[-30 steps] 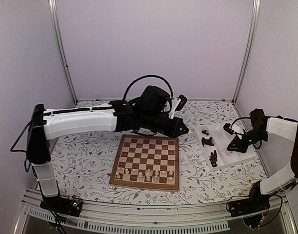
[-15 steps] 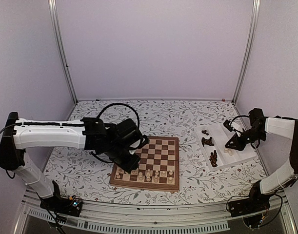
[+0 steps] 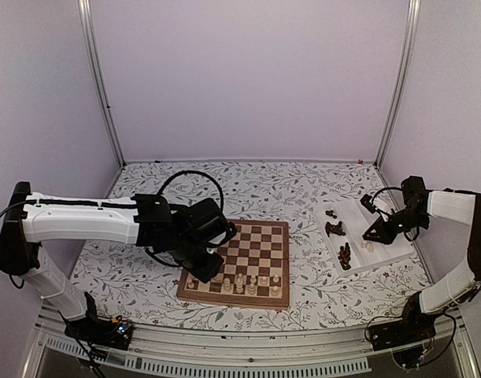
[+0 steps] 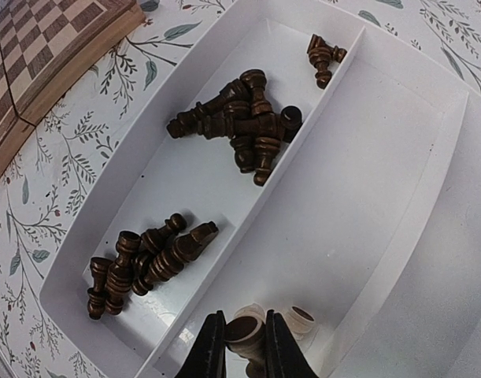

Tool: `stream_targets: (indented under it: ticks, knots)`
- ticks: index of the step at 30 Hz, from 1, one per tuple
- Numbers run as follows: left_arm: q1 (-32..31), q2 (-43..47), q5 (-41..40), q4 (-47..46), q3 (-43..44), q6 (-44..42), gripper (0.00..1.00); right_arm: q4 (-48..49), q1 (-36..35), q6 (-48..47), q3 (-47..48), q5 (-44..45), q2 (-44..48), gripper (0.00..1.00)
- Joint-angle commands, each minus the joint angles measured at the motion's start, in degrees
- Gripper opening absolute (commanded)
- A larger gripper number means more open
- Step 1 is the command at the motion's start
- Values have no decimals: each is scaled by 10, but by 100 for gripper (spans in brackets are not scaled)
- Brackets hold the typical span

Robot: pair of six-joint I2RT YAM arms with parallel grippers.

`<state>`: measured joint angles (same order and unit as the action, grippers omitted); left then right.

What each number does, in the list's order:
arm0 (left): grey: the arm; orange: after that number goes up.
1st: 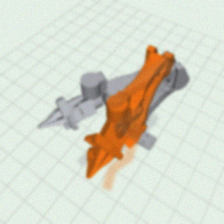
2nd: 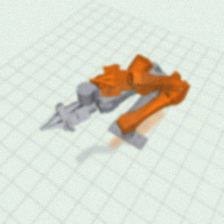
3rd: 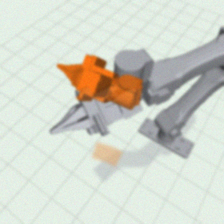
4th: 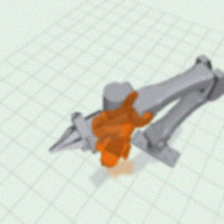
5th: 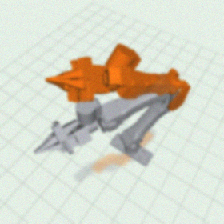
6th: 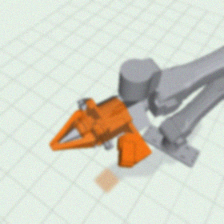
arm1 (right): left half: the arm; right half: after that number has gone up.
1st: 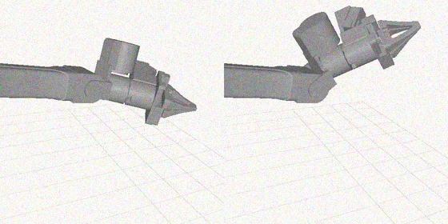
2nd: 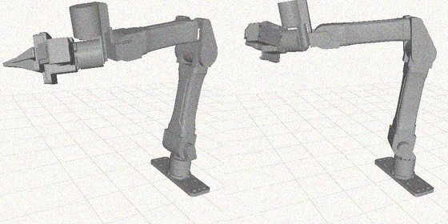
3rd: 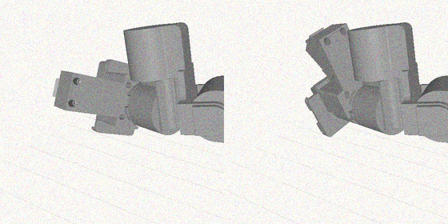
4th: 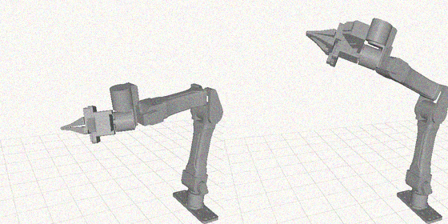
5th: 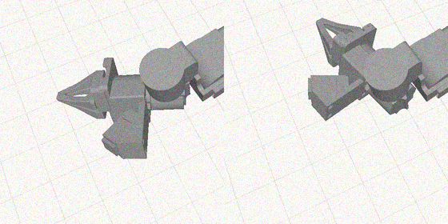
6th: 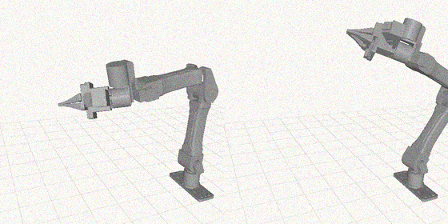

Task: Set up the chess pieces on the board
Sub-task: Place the chess piece on the chessboard.

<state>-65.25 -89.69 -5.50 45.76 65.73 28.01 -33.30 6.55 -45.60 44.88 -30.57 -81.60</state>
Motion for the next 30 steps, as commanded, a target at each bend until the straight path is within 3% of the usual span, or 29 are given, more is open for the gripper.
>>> stream_targets:
  ticks: [1,13,30]
  knots:
    - [-5,-20,-20,-13,39,-36,0,8,3,6,-10,-9,-6,16]
    - [20,-115,10,20,113,-83,0,8,3,3,-12,-13,-10,16]
    - [32,-168,37,31,129,-100,1,8,3,1,-12,-15,-14,16]
